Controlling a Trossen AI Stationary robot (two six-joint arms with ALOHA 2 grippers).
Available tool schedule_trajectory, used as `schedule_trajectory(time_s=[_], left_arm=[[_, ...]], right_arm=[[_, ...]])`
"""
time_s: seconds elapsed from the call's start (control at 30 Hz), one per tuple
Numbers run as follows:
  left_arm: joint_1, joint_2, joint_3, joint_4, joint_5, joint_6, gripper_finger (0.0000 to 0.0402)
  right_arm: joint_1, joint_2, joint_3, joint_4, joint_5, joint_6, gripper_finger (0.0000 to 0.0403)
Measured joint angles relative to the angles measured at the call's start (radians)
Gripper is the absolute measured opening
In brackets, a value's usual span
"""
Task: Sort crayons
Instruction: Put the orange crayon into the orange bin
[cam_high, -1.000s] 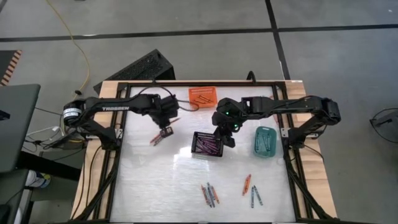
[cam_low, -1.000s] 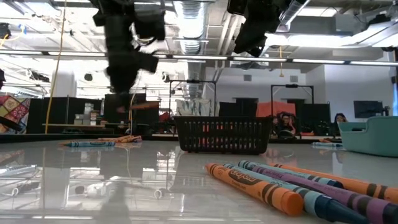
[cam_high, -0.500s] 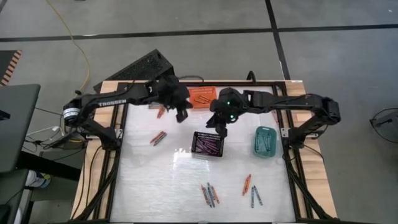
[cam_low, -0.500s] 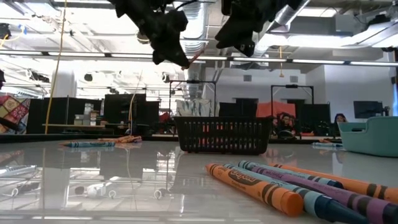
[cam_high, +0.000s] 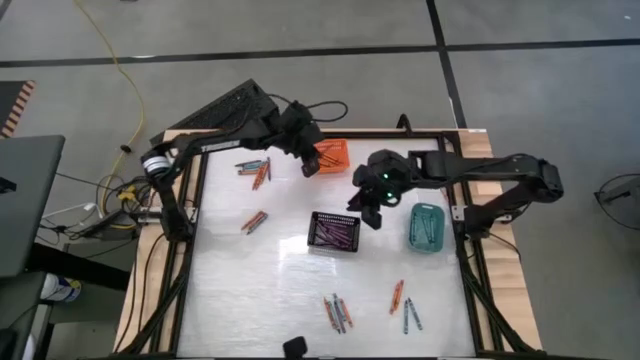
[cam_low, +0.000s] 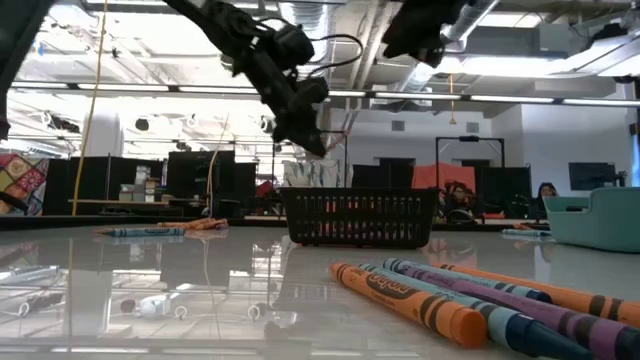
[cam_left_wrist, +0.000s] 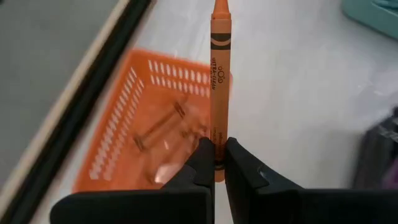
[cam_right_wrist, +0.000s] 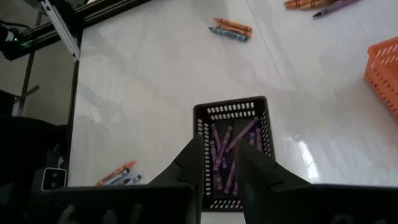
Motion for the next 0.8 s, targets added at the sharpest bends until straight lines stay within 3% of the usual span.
schedule_trajectory(time_s=[0.23, 0.4, 0.8], left_arm=[[0.019, 0.17, 0.169, -0.145, 0.0, 0.065, 0.0], [0.026, 0.269, 0.263, -0.258, -0.007, 0.079, 0.0014], [0.033, 0.302, 0.299, -0.292, -0.08, 0.095, 0.0052]], right_arm=[[0.096, -0.049, 0.0, -0.16, 0.105, 0.07, 0.0084], [0.185, -0.061, -0.001, -0.221, 0.123, 0.073, 0.0084], [0.334, -0.064, -0.001, -0.283, 0.202, 0.097, 0.0084]])
